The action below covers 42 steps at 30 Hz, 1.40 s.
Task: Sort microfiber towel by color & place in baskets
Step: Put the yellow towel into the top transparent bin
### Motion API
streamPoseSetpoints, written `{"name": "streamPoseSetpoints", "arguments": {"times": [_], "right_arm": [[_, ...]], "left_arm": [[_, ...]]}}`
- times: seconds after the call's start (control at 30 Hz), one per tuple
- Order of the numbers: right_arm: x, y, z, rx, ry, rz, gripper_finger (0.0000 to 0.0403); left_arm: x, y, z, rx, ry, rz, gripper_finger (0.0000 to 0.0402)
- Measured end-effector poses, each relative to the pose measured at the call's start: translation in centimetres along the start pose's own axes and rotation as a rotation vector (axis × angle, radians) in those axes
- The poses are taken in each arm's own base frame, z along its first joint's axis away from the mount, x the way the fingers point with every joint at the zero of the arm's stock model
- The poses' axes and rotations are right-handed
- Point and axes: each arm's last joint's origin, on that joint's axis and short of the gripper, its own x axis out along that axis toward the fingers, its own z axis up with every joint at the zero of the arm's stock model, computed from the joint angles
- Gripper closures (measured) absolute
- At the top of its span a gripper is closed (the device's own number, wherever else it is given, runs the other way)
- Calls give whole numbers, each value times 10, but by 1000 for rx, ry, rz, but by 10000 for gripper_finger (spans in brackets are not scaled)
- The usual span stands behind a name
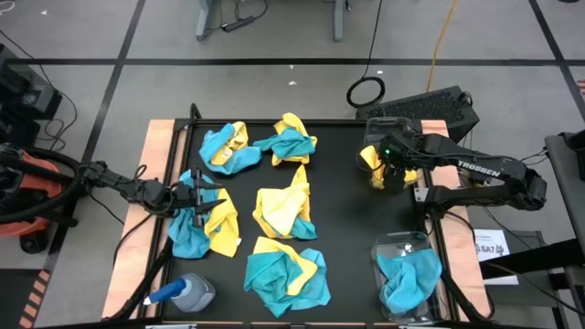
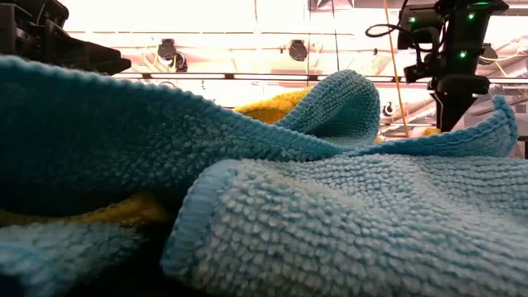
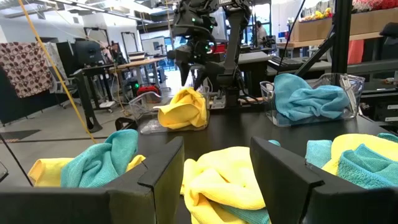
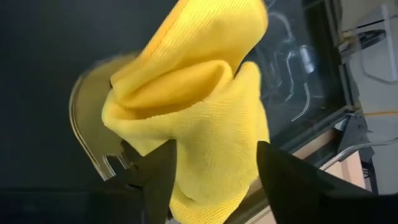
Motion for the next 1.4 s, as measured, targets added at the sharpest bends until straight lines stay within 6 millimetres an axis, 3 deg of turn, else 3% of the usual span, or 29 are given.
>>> {"name": "streamPoseSetpoints", "arguments": {"times": [0.2, 0.43, 0.57, 1.0, 1.23, 1.4], "right_arm": [[-18, -5, 6, 14, -41, 35, 147], [-32, -5, 21, 41, -203, 169, 145], [-19, 2, 33, 34, -230, 197, 153], [31, 16, 67, 42, -57, 117, 186], [56, 20, 75, 5, 50, -5, 198], [62, 20, 76, -9, 68, -57, 225]], "left_arm": [[0, 0, 0, 0, 0, 0, 210], [0, 0, 0, 0, 0, 0, 210], [0, 0, 0, 0, 0, 0, 210], [0, 0, 0, 0, 0, 0, 210], [0, 0, 0, 0, 0, 0, 210], [0, 0, 0, 0, 0, 0, 210]]}}
